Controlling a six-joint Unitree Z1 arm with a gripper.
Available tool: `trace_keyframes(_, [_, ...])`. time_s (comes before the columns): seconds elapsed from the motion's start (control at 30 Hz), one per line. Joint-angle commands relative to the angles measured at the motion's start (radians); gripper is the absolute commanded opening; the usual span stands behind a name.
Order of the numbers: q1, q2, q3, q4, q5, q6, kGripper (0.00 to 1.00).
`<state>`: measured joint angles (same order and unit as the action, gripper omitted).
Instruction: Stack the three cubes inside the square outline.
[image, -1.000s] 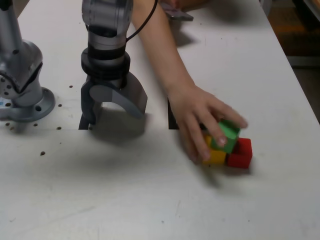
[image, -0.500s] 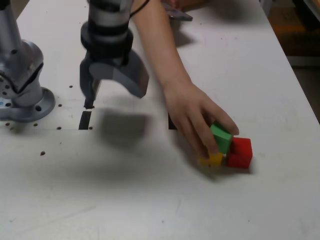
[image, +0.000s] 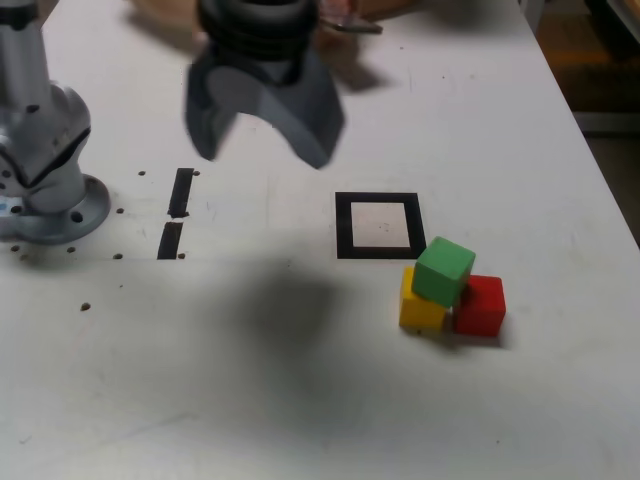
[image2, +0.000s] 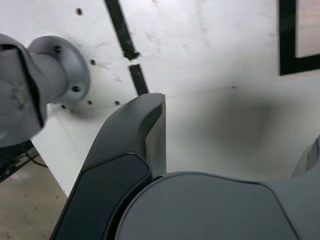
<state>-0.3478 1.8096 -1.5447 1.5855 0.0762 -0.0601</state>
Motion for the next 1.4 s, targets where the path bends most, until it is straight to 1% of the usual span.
trace_keyframes(0.0, [-0.012, 0.029, -0.207, 0.02, -0.01, 0.002, 1.0])
trace_keyframes(0.17, [-0.045, 0.119, -0.355, 0.034, -0.032, 0.011, 1.0])
trace_keyframes(0.27, [-0.07, 0.172, -0.443, 0.038, -0.021, 0.029, 1.0])
trace_keyframes(0.4, [-0.088, 0.216, -0.496, 0.035, -0.006, 0.043, 1.0])
trace_keyframes(0.67, [-0.09, 0.281, -0.49, 0.018, -0.007, 0.063, 0.99])
trace_keyframes(0.9, [-0.09, 0.344, -0.447, -0.015, -0.01, 0.093, 0.98])
trace_keyframes(1.17, [-0.084, 0.405, -0.422, -0.05, -0.013, 0.126, 0.95])
trace_keyframes(1.37, [-0.083, 0.43, -0.419, -0.08, -0.012, 0.138, 0.92])
